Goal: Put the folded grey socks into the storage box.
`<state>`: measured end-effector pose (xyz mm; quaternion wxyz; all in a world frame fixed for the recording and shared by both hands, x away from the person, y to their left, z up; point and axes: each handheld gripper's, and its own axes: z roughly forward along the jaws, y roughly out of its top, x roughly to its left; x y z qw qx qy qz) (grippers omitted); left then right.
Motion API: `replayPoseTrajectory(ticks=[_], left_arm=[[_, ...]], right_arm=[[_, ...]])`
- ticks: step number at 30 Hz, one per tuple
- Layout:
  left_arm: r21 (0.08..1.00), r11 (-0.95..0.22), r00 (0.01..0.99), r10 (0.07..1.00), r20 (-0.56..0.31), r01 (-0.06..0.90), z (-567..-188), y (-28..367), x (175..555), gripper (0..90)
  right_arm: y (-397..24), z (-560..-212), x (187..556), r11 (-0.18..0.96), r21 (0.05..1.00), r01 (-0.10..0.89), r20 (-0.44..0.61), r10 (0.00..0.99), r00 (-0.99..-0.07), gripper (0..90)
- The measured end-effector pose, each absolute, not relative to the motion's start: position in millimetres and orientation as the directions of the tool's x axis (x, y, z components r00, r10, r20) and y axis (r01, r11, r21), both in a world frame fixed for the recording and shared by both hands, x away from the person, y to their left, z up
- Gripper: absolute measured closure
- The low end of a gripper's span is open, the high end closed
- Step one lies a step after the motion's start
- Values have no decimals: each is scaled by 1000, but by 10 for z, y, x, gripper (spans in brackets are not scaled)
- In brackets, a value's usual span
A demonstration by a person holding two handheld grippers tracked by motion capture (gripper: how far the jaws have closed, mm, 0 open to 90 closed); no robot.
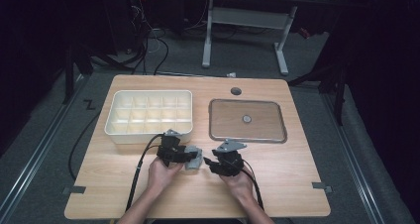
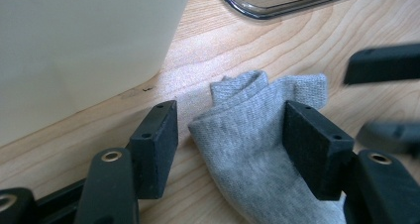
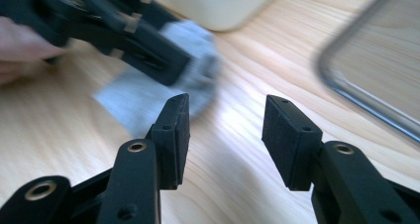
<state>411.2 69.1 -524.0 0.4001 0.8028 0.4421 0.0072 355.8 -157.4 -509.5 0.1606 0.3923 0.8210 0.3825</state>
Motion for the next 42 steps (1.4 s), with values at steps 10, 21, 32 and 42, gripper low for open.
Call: replayPoseTrajectory(ticks=[10, 21, 32, 42], left_arm=[[631, -295, 597, 727, -339, 718, -5216, 650, 4097, 431], [646, -308, 636, 681, -363, 698, -5231, 635, 4082, 567], [646, -333, 666, 645, -375, 686, -5214, 644, 4074, 701], [662, -328, 682, 622, -385, 673, -5184, 667, 4055, 710]], right_arm=[[-2283, -5234, 3585, 366, 724, 585, -90, 890, -446, 496], [-2692, -5318, 3555, 266, 730, 629, -24, 931, -365, 420], [-2691, -5318, 3554, 270, 729, 629, -24, 929, -370, 408], [-2687, -5318, 3548, 270, 728, 630, -22, 928, -372, 392]])
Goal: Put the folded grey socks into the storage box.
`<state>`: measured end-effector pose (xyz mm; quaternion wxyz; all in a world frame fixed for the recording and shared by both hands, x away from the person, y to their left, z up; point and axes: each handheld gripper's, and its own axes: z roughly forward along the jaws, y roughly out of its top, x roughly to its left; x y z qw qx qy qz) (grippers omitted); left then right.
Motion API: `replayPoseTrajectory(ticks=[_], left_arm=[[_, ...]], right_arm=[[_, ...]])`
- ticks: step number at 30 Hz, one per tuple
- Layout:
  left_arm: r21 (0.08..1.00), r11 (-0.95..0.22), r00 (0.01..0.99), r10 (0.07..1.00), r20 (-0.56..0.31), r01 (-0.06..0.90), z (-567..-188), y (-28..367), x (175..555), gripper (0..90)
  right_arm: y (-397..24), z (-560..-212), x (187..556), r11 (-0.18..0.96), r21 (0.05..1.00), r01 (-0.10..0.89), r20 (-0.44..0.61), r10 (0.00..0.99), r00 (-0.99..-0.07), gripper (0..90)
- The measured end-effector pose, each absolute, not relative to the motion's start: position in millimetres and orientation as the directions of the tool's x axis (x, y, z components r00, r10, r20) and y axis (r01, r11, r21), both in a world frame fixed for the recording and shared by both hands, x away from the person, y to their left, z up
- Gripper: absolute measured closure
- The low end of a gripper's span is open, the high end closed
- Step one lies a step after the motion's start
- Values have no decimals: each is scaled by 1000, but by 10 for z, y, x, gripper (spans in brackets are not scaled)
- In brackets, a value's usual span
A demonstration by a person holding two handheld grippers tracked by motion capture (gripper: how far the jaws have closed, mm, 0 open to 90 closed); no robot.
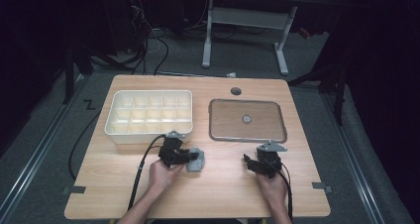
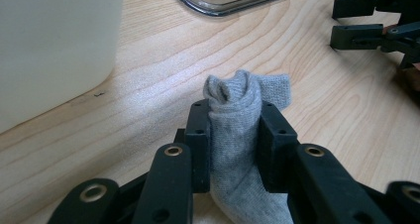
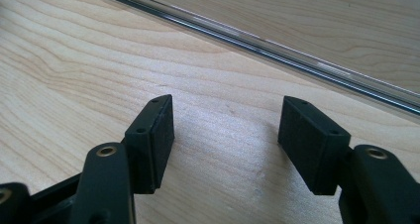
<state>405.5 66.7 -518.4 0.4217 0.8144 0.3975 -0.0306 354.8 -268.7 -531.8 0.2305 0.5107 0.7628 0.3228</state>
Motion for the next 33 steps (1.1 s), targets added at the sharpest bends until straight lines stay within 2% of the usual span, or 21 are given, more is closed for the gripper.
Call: replayPoseTrajectory(ticks=[10, 15, 33], left_arm=[[661, -325, 690, 596, -411, 676, -5100, 725, 4020, 710], [660, -351, 701, 598, -388, 664, -5030, 803, 3984, 713], [683, -318, 705, 581, -408, 657, -4885, 1030, 3935, 713]], right_arm=[[-2687, -5318, 3548, 270, 728, 630, -22, 928, -373, 392], [-2686, -5318, 3548, 270, 727, 631, -21, 928, -373, 390], [-2685, -5319, 3549, 270, 728, 631, -21, 928, -373, 388]])
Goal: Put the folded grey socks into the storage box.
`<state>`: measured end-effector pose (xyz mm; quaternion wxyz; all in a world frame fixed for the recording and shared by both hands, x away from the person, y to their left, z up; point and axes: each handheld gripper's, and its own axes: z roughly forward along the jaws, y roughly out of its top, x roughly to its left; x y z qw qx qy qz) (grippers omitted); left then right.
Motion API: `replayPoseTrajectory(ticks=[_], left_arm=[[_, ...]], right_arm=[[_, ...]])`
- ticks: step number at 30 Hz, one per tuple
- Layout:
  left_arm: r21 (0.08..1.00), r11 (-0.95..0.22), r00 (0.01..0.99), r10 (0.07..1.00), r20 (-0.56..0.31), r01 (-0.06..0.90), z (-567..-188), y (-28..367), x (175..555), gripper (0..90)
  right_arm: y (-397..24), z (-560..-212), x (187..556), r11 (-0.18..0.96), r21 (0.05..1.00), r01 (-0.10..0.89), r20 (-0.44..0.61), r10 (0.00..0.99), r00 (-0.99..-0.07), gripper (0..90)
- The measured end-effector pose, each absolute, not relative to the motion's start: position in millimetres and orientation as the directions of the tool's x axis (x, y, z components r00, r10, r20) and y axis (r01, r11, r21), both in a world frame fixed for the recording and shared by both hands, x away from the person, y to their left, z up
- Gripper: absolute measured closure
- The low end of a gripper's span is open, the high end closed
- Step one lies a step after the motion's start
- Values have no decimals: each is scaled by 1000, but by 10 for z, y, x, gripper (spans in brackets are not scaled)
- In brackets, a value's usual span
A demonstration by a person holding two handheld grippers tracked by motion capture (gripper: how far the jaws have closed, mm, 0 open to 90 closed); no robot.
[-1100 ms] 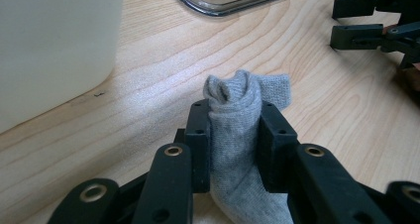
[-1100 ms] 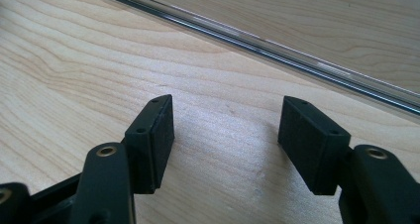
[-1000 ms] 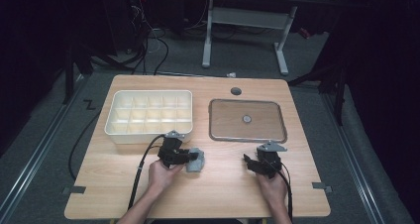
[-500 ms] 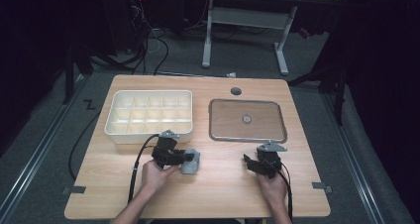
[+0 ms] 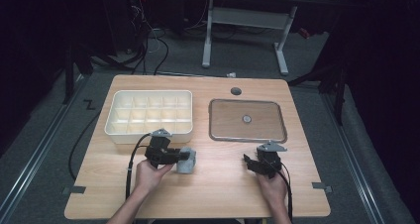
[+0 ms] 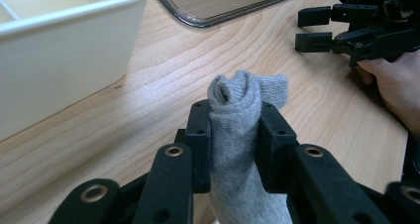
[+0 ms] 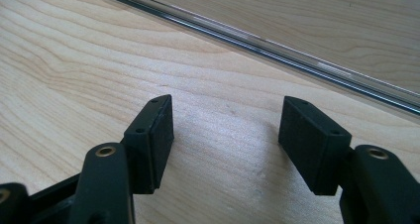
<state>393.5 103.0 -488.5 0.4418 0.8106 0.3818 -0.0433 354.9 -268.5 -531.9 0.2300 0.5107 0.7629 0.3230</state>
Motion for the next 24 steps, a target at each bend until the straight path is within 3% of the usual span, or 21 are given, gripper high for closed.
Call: replayPoseTrajectory(ticks=[24], left_arm=[[708, -269, 685, 608, -401, 653, -4660, 1329, 3909, 713]], right_arm=[[-2684, -5319, 3549, 270, 727, 631, -21, 928, -373, 385]])
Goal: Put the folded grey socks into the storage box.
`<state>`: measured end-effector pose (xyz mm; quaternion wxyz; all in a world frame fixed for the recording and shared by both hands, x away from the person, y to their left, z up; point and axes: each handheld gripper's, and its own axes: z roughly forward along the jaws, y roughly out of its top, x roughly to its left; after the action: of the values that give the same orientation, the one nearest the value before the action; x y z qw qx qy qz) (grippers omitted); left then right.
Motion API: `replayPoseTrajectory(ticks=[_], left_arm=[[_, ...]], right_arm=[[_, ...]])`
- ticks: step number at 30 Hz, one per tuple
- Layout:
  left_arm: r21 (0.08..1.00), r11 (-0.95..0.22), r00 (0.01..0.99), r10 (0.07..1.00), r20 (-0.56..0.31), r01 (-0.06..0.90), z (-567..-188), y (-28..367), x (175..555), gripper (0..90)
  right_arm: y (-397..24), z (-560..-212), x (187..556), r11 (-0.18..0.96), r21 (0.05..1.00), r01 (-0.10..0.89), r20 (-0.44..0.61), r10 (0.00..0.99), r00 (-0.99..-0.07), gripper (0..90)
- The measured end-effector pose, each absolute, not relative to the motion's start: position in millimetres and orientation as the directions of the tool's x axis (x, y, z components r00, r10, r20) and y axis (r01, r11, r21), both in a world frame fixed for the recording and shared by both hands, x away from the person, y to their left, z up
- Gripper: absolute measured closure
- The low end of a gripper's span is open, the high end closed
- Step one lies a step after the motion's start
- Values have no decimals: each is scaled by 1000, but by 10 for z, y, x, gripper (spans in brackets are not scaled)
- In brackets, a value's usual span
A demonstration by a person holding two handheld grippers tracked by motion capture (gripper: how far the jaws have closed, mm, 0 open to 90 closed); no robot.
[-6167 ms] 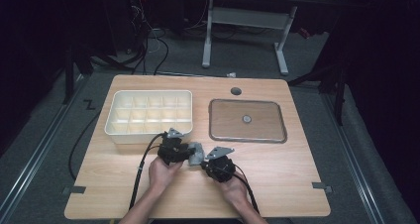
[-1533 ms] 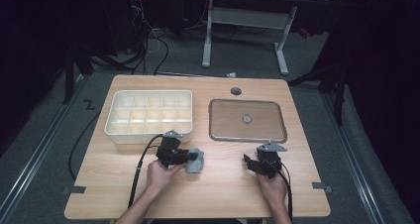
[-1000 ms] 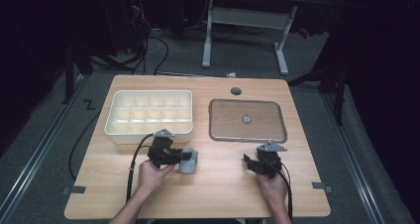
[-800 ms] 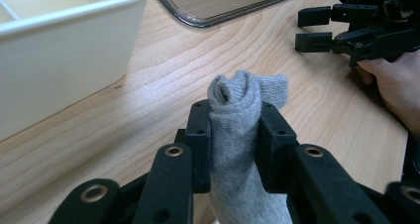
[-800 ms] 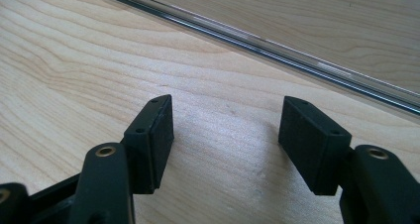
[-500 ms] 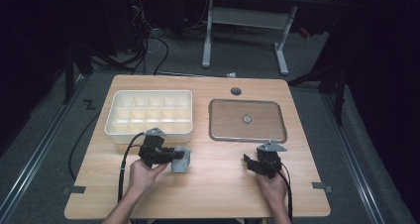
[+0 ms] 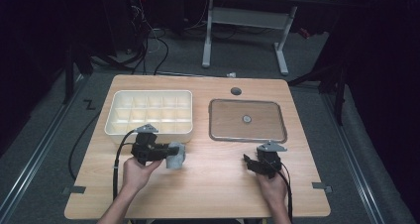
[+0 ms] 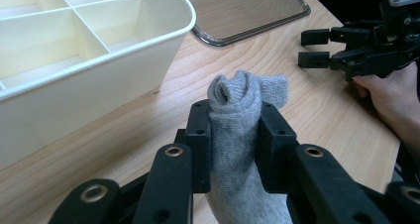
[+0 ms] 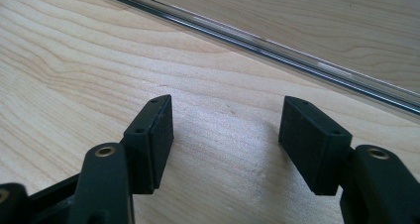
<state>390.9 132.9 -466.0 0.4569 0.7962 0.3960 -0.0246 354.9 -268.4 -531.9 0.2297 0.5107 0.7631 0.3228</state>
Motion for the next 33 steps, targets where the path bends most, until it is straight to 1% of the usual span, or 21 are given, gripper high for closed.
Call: replayPoseTrajectory(ticks=[3, 11, 16, 19, 22, 24, 26, 33], left_arm=[[715, -282, 695, 610, -381, 640, -4617, 1334, 3905, 713], [719, -273, 694, 607, -386, 639, -4520, 1391, 3989, 713], [716, -234, 684, 583, -438, 658, -4478, 1454, 4066, 713], [718, -247, 683, 602, -413, 651, -4453, 1472, 4099, 713], [720, -244, 681, 608, -409, 650, -4419, 1495, 4136, 713], [716, -231, 673, 607, -422, 659, -4417, 1524, 4163, 712], [714, -240, 667, 625, -405, 658, -4412, 1545, 4184, 713], [720, -230, 661, 635, -399, 655, -4358, 1589, 4260, 713]], right_arm=[[-2684, -5319, 3549, 270, 727, 631, -21, 928, -373, 384], [-2684, -5319, 3550, 272, 727, 631, -21, 927, -375, 380], [-2684, -5319, 3550, 272, 727, 631, -20, 926, -376, 380], [-2683, -5319, 3549, 272, 727, 631, -20, 926, -376, 378], [-2683, -5319, 3549, 272, 727, 630, -21, 926, -376, 378], [-2682, -5319, 3549, 272, 727, 631, -20, 926, -376, 377], [-2681, -5320, 3549, 272, 727, 630, -20, 926, -376, 375], [-2680, -5320, 3548, 273, 727, 630, -21, 926, -378, 373]])
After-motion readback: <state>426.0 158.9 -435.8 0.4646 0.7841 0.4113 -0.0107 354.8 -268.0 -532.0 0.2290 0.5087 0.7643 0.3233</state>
